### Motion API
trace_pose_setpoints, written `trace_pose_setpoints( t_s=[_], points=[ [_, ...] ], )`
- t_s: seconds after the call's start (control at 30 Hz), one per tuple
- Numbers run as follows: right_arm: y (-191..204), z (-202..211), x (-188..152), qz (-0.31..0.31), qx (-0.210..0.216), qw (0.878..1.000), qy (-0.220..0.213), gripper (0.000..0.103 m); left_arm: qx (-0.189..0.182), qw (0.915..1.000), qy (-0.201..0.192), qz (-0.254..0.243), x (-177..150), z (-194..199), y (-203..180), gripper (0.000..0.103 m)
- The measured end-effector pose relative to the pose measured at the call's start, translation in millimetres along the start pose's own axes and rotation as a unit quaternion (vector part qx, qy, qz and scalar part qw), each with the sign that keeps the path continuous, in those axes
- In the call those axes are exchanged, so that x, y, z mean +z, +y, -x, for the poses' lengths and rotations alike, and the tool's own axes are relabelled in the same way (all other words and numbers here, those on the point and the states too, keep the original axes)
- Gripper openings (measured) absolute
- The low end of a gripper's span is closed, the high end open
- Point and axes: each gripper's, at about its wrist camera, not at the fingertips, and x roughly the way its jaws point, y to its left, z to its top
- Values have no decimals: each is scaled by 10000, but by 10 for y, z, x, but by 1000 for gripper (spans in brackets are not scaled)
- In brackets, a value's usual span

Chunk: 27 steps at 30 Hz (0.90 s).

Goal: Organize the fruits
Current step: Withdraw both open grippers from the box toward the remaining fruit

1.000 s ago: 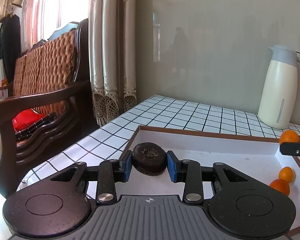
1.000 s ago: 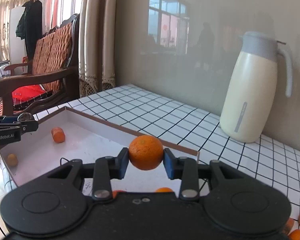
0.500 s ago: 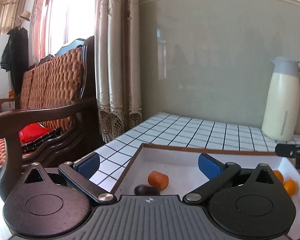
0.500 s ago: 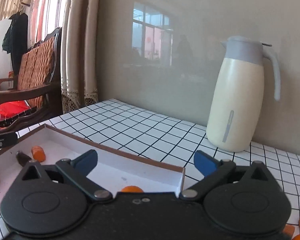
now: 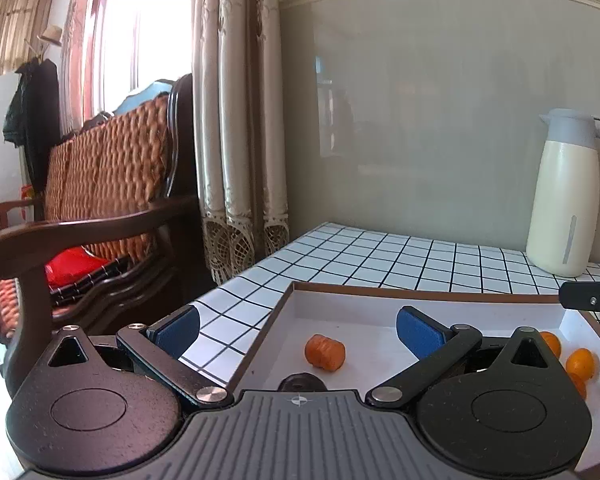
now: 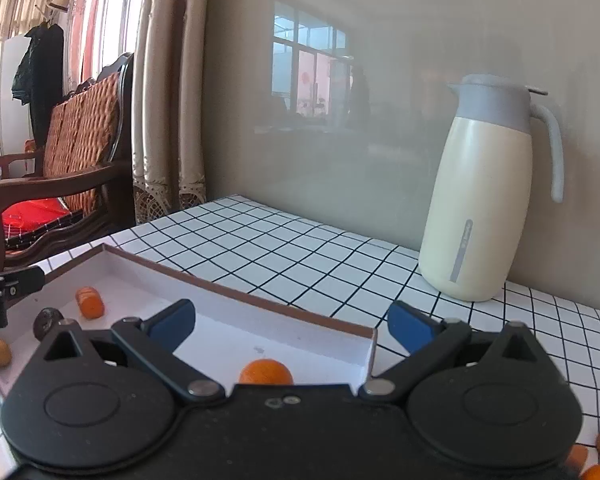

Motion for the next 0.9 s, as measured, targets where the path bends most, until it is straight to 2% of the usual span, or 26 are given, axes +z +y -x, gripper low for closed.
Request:
trace_pose_setpoints(
  t_s=[0.27,0.4,0.53,0.9],
  points=[
    [65,530,-23,189,9,9995,-251,97,-105,9992,-375,-67,-24,472,-18,103],
    [80,827,-144,222,49,9989,-401,97,-283,9991,-296,95,-94,680,-45,103],
    [92,1042,-282,319,-26,9986,-422,97,-397,9981,-469,57,-118,934,-119,103],
    [-244,1761,-563,126,-673,9955,-652,96,-1047,9923,-628,215,-168,1427,-412,103]
  ],
)
